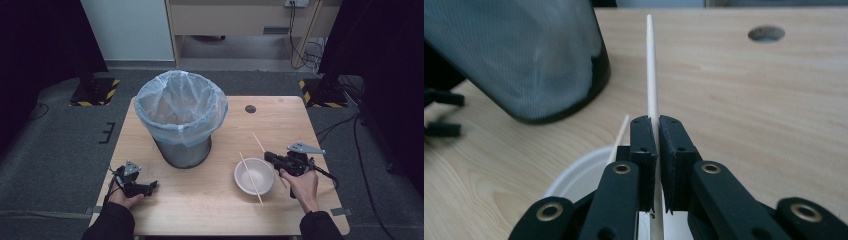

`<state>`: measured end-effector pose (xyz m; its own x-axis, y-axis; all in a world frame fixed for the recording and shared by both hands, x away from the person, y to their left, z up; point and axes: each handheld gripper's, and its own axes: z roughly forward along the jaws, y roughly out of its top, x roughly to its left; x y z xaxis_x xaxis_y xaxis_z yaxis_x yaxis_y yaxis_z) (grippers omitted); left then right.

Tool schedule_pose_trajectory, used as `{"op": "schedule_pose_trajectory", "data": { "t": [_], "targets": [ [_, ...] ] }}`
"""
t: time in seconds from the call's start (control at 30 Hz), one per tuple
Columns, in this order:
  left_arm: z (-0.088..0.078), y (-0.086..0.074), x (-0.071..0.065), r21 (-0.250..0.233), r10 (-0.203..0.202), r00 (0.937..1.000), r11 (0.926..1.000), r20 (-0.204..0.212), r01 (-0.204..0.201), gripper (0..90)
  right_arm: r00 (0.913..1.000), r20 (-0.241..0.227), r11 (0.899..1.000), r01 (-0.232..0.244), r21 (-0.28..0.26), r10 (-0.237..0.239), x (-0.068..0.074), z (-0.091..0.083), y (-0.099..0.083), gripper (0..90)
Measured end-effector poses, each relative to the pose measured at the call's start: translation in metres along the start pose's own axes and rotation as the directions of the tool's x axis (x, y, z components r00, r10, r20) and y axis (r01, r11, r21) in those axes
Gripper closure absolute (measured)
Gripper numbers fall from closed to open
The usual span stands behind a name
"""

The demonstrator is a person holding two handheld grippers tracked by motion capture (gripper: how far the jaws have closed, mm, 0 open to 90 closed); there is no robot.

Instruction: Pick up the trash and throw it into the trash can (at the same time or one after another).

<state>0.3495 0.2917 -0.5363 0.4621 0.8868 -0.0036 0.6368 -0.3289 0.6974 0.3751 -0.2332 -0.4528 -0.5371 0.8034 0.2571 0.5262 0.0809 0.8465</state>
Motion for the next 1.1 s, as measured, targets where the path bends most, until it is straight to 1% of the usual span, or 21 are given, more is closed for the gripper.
{"op": "schedule_pose_trajectory", "data": {
  "t": [0.17,0.3,0.4,0.57,0.7,0.73,0.77,0.93,1.0,1.1],
  "targets": [
    [0.0,0.0,0.0,0.0,0.001,1.0,1.0,0.001,-0.001,0.0,1.0,-0.007,0.997,-0.001,-0.082,0.0,-0.002,-0.009,0.011,85.7],
    [0.0,0.0,0.0,0.0,0.001,1.0,1.0,0.001,-0.001,0.0,0.9996,-0.026,0.99,-0.012,-0.139,0.009,-0.001,-0.016,0.02,85.7],
    [0.0,0.0,0.0,0.0,0.001,1.0,1.0,0.001,-0.001,0.0,0.9993,-0.036,0.984,-0.012,-0.18,0.006,0.0,-0.021,0.028,85.7],
    [0.0,0.0,0.0,0.0,0.001,1.0,1.0,0.001,-0.001,0.0,0.9982,-0.06,0.97,-0.019,-0.242,0.005,0.005,-0.029,0.043,85.7],
    [0.0,0.0,0.0,0.0,0.001,1.0,1.0,0.0,-0.001,0.0,0.9961,-0.088,0.956,-0.025,-0.292,0.0,0.011,-0.032,0.056,85.7],
    [0.0,0.0,0.0,0.0,0.001,1.0,1.0,0.0,-0.001,0.0,0.9961,-0.088,0.956,-0.025,-0.292,0.0,0.011,-0.032,0.056,85.7],
    [0.0,0.0,0.0,0.0,0.001,1.0,1.0,0.0,-0.001,0.0,0.9951,-0.099,0.949,-0.024,-0.315,-0.008,0.015,-0.034,0.063,85.7],
    [0.0,0.0,0.0,0.0,0.001,1.0,1.0,0.001,-0.001,0.0,0.9923,-0.123,0.932,-0.029,-0.361,-0.017,0.023,-0.039,0.082,85.7],
    [0.0,0.0,0.0,0.0,0.001,1.0,1.0,0.001,-0.001,0.0,0.992,-0.124,0.926,-0.025,-0.376,-0.024,0.025,-0.041,0.089,85.7],
    [0.0,0.0,0.0,0.0,0.001,1.0,1.0,0.0,-0.001,0.0,0.991,-0.131,0.915,-0.03,-0.403,-0.025,0.029,-0.043,0.098,85.7]
  ]
}}
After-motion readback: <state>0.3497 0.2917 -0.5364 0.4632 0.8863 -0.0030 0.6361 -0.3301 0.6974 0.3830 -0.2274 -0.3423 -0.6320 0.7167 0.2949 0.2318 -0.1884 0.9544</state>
